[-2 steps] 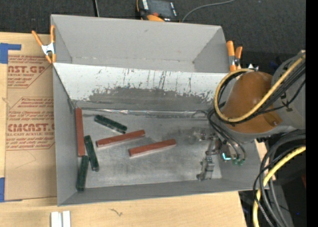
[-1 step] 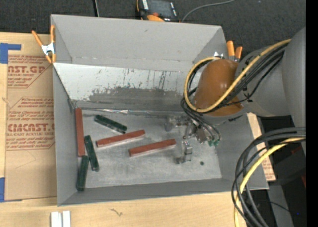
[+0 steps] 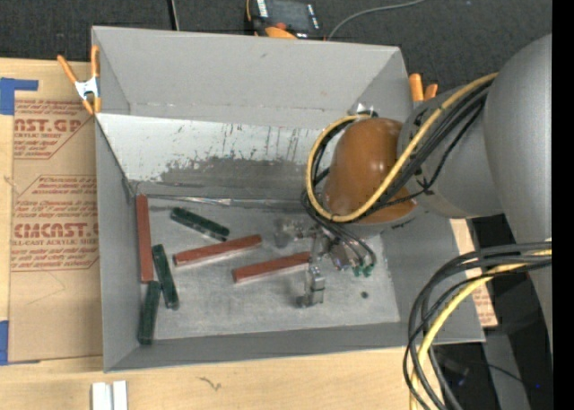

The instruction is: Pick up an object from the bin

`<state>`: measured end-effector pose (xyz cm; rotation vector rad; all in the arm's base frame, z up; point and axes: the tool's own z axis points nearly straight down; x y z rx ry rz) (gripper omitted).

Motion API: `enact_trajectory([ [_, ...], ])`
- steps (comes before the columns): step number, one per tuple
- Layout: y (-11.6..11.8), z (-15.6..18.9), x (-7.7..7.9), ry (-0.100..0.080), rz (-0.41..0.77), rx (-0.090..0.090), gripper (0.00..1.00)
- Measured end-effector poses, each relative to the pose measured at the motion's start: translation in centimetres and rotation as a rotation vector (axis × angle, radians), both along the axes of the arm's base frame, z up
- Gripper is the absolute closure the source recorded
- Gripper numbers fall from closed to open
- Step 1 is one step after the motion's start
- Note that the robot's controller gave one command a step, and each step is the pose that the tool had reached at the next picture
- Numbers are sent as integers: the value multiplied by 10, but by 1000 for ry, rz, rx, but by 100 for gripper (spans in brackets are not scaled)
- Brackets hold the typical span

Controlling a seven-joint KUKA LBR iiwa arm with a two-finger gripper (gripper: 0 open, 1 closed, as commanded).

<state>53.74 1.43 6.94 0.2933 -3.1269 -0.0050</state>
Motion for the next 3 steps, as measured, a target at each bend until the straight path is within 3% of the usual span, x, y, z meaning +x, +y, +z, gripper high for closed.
enact_trajectory([
  [1, -3, 0, 1, -2, -4, -2, 100],
  [2, -29, 122, 3, -11, 122, -4, 100],
  [3, 26, 165, -18, -7, 558, -2, 100],
])
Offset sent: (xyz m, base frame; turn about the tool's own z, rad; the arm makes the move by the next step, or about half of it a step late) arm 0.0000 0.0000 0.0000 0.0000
